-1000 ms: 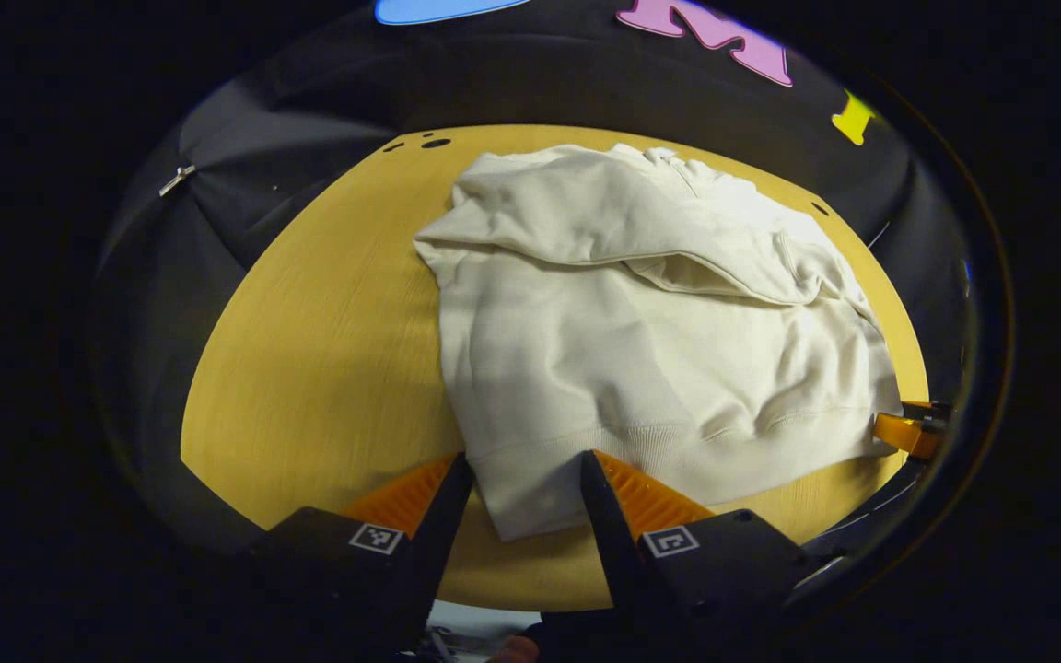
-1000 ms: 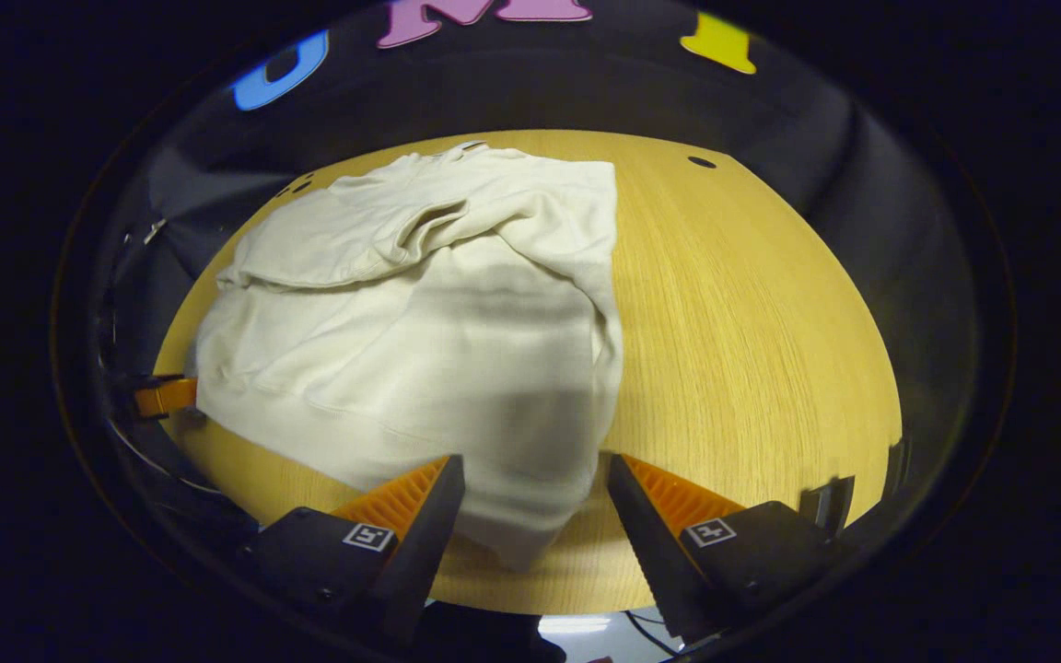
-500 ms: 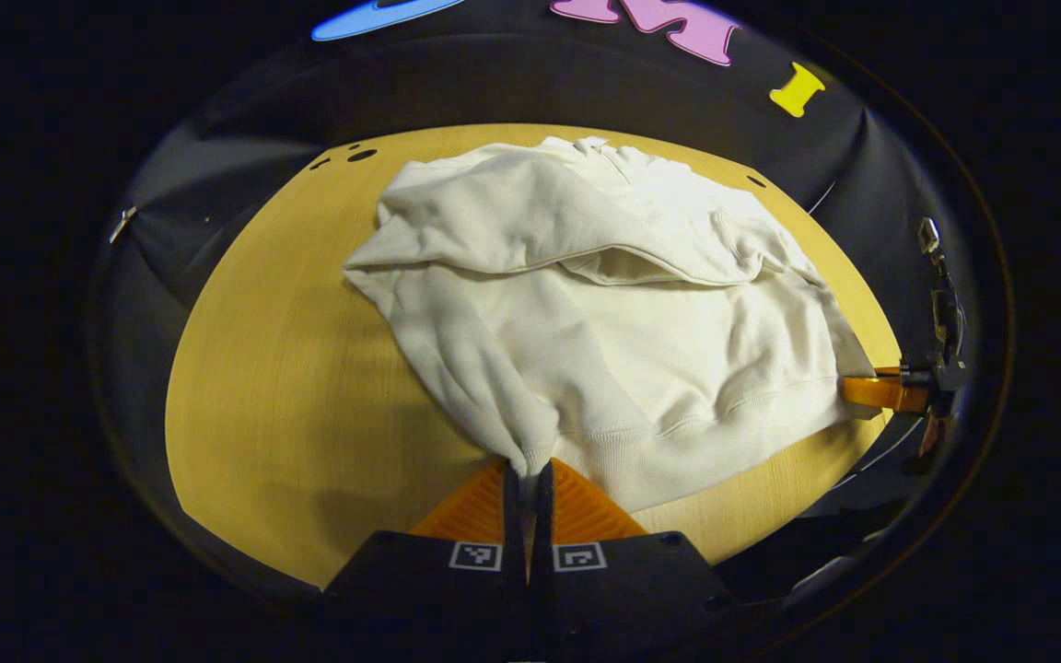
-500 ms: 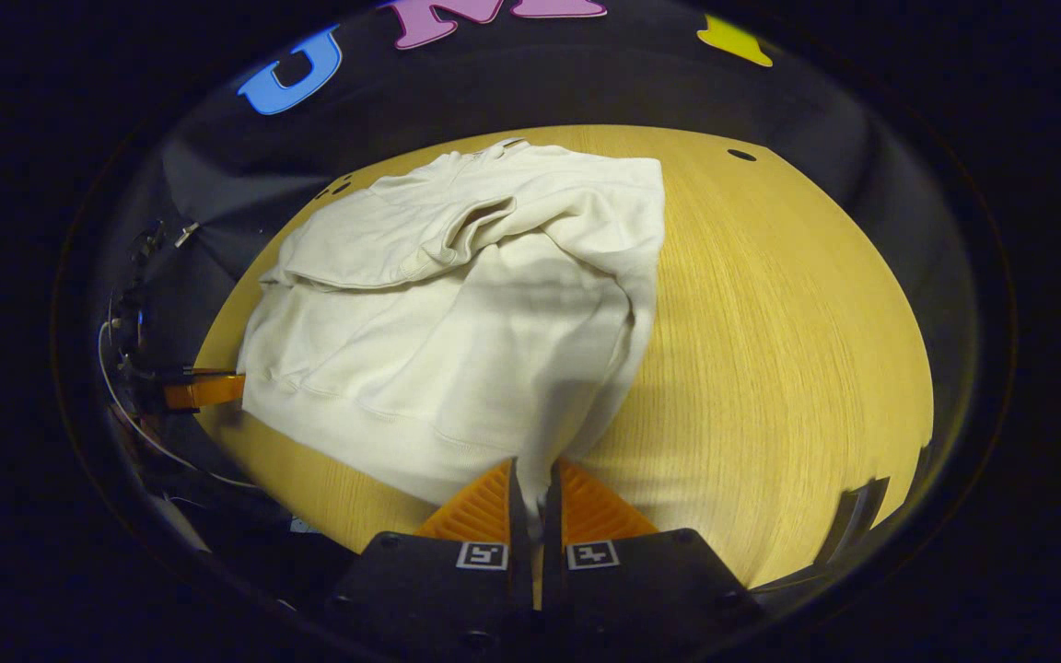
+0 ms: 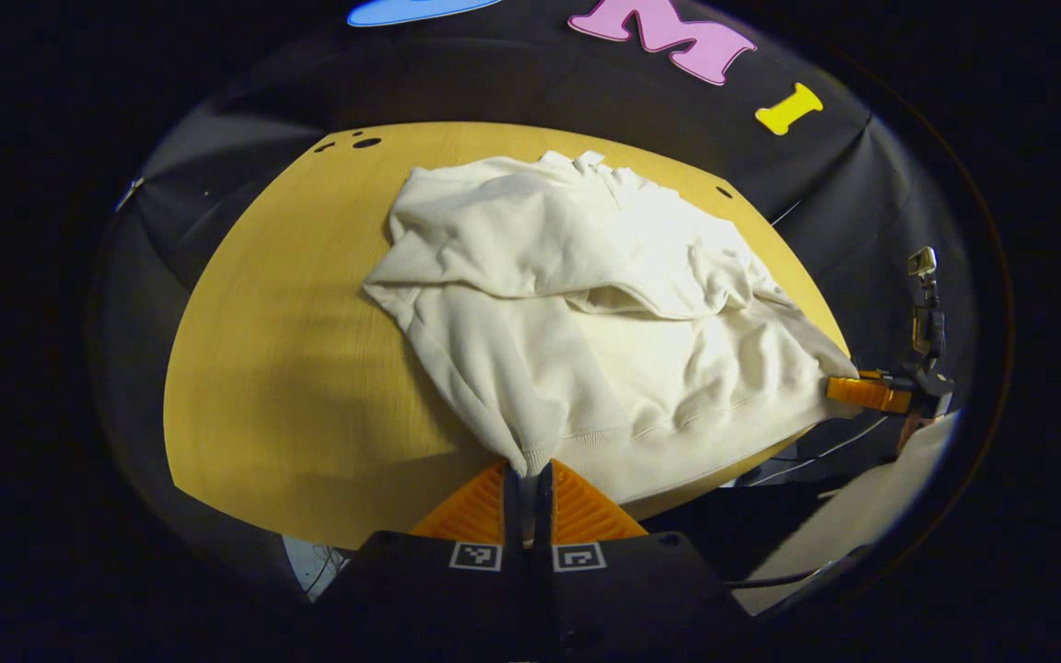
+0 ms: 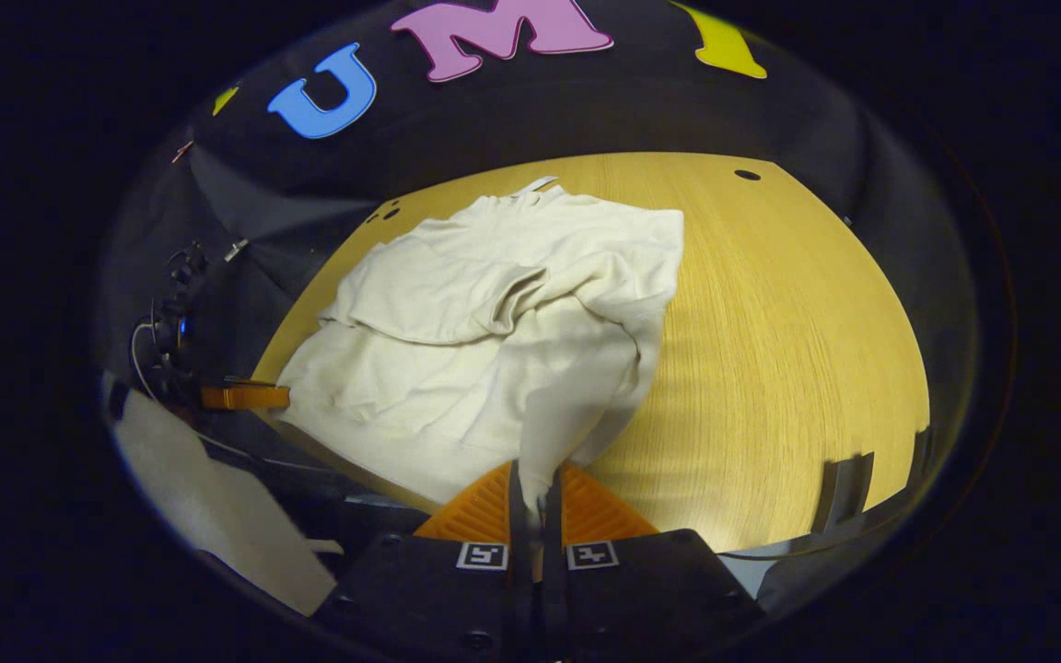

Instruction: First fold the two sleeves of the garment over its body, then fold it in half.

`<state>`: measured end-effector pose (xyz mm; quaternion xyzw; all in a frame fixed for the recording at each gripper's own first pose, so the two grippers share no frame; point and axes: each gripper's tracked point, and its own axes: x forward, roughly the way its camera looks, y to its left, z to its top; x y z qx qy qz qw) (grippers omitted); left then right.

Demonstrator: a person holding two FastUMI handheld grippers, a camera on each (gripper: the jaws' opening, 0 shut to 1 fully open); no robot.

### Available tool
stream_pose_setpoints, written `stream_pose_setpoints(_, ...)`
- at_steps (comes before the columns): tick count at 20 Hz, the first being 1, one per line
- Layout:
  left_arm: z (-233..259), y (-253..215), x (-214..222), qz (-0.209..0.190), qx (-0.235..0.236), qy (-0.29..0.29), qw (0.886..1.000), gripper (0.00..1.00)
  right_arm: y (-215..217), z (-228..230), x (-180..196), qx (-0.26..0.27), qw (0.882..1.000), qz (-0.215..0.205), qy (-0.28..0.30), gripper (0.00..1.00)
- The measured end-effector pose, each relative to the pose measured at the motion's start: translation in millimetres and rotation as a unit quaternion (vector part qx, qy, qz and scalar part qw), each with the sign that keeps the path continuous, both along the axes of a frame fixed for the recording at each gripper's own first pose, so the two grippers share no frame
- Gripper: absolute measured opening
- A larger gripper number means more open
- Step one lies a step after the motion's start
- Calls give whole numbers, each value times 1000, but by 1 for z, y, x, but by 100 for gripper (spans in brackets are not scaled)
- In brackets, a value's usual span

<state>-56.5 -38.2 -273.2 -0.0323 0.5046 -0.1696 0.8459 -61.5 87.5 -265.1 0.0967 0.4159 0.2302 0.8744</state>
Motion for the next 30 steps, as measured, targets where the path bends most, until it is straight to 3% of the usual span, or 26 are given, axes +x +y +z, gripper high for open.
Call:
stream_pose_setpoints(8,81,-2,73,74,-50,-81,993,5,7,96,80,82,989,-69,-97,8)
stream_pose_setpoints(14,116,-10,138,91,-63,-133,985,5,18,142,146,105,977,-97,-156,8)
stream_pose_setpoints(23,106,-18,245,122,-50,-165,977,6,24,133,255,94,967,-157,-178,8)
stream_pose_setpoints(30,64,-26,316,119,-10,-170,978,5,29,83,319,37,972,-160,-167,8)
